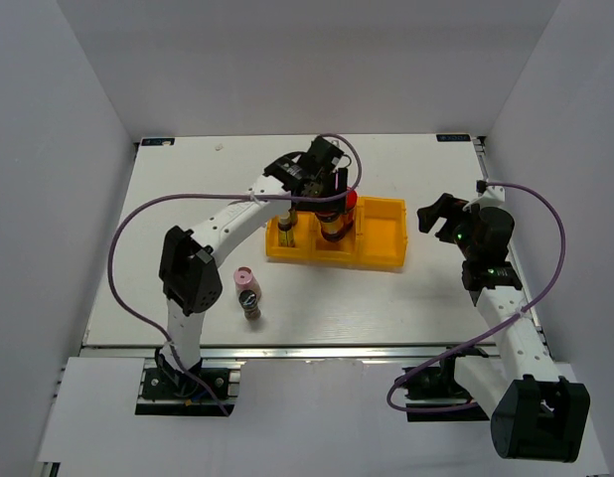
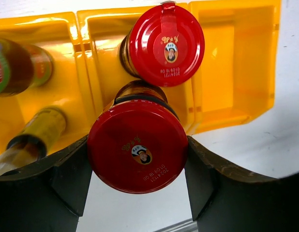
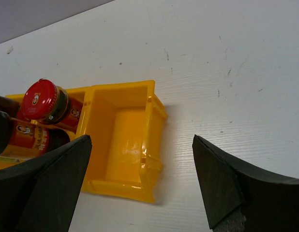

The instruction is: Organize the condiment bottles

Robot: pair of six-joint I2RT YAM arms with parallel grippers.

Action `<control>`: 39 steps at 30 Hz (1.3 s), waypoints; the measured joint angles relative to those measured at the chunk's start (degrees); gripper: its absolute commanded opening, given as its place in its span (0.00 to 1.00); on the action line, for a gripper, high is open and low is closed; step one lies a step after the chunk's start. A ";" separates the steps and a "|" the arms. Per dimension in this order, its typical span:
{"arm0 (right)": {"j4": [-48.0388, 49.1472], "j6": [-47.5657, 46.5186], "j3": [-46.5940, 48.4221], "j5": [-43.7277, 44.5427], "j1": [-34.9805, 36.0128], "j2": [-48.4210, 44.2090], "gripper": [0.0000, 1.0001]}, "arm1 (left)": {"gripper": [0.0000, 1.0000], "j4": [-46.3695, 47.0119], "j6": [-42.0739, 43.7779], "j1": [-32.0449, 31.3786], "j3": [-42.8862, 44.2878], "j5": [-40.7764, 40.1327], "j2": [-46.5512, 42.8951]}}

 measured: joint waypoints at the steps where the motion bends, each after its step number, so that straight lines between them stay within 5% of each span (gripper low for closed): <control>1: 0.00 -0.04 0.00 0.07 0.00 0.11 0.89 | 0.14 0.02 0.02 -0.09 0.50 0.00 1.16; 16: -0.04 -0.09 0.02 0.50 0.00 0.83 0.89 | 0.27 -0.46 0.35 -2.47 5.33 0.42 9.57; 20: -0.04 -0.09 0.02 0.70 0.00 1.16 0.89 | 0.40 -1.20 0.50 -2.93 6.71 0.15 11.15; 21: -0.07 -0.09 0.02 0.76 0.00 1.20 0.89 | 0.52 -1.25 0.50 -2.99 6.82 0.00 11.15; 24: -0.07 -0.09 0.02 0.90 0.00 1.20 0.89 | 0.69 -1.33 0.48 -3.30 6.84 -0.42 11.23; 29: -0.07 -0.09 0.02 0.83 0.00 1.20 0.89 | 0.78 -1.49 0.92 -3.96 6.84 -1.36 11.23; 30: -0.07 -0.11 0.02 0.81 0.00 1.16 0.89 | 0.98 -1.51 1.05 -4.07 6.84 -1.53 11.23; 39: -0.07 -0.52 0.02 -0.07 0.00 -2.80 0.89 | 0.98 -0.66 1.33 -5.11 8.37 -0.81 9.33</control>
